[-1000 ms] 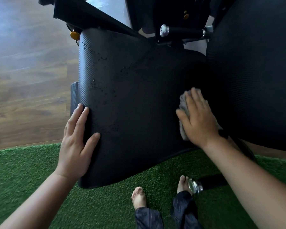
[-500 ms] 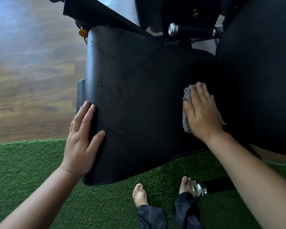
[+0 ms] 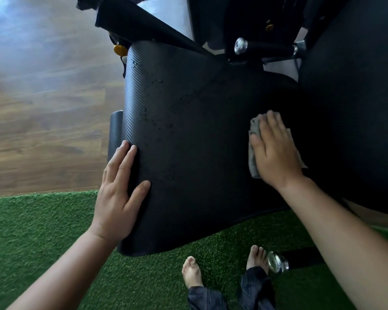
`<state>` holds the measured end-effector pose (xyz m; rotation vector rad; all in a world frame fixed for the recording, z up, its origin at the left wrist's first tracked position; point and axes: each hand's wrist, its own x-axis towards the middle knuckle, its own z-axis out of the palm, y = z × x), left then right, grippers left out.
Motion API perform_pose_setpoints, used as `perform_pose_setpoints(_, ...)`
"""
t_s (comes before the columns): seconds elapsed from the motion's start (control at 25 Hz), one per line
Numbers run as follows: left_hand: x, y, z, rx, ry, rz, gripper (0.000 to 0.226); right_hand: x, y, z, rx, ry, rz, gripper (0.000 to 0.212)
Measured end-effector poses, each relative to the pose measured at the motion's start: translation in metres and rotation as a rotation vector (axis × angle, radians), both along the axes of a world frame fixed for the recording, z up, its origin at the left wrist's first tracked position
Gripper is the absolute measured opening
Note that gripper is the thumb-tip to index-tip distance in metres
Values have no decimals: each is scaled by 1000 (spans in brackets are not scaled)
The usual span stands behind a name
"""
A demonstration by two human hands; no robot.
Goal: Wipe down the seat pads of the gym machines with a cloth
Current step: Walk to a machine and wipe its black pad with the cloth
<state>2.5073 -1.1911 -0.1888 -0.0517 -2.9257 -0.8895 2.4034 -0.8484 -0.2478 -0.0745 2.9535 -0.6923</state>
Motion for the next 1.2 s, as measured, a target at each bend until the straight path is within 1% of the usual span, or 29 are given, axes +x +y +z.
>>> perform_pose_setpoints(0.04,-1,0,0,-1,1,-2,70,-22,-1,1,3,3,-15,60)
perform_pose_setpoints(0.12,-1,0,-1,0,3,-6,70,-93,-11,2,19,0,-90,60)
perform_pose_setpoints(0.2,0,0,-1,2,6,-1,70,-147,-20,14,6,-48,-150,61)
perform_pose_setpoints(0.24,0,0,-1,3,4,0,70,-150,-26,15,4,-59,-164,61)
perform_pose_setpoints(0.28,0,0,-1,6,1,0,70,-134,-31,16,-3,-59,-137,61)
perform_pose_setpoints(0.4,0,-1,-1,19,-9,-3,70,-36,-39,14,-33,7,43,60)
perform_pose_setpoints(0.44,-1,-1,0,24,-8,-3,70,-22,-41,13,-46,18,69,60)
perform_pose_setpoints(0.52,-1,0,0,29,-9,-1,70,-52,-46,16,-33,41,46,59)
perform_pose_setpoints(0.6,-1,1,-2,30,-8,-1,70,-116,-55,19,-13,3,-64,59)
perform_pose_setpoints(0.68,-1,-1,-3,34,-5,5,70,-148,-88,32,28,-37,-157,62)
perform_pose_setpoints(0.72,-1,-1,-3,40,-3,2,70,-143,-115,37,34,-24,-131,63)
perform_pose_setpoints(0.8,-1,-2,-3,36,2,-12,70,-107,-158,51,-12,32,117,62)
perform_pose_setpoints(0.84,-1,-2,-3,26,1,-15,70,-95,-160,50,-53,63,241,61)
perform_pose_setpoints(0.88,-1,-2,-3,19,-1,-16,70,-92,-146,47,-63,93,302,60)
perform_pose_setpoints(0.92,-1,-1,-2,22,-3,-12,70,-94,-124,41,-32,126,274,62)
perform_pose_setpoints(0.96,-1,-1,-2,33,-2,-8,70,-105,-96,32,18,140,181,65)
perform_pose_setpoints(1.0,-1,-1,-1,42,-3,-3,70,-115,-65,25,44,100,49,66)
perform_pose_setpoints(1.08,-2,0,-2,46,-7,-1,70,-126,-27,15,45,-64,-226,61)
perform_pose_setpoints(1.12,-1,0,-2,48,-9,-2,70,-124,-37,18,59,-89,-298,60)
perform_pose_setpoints(1.16,-1,0,-2,50,-8,-3,70,-118,-63,24,79,-48,-297,59)
perform_pose_setpoints(1.2,-1,-1,-2,50,-6,-6,70,-111,-95,31,73,8,-209,59)
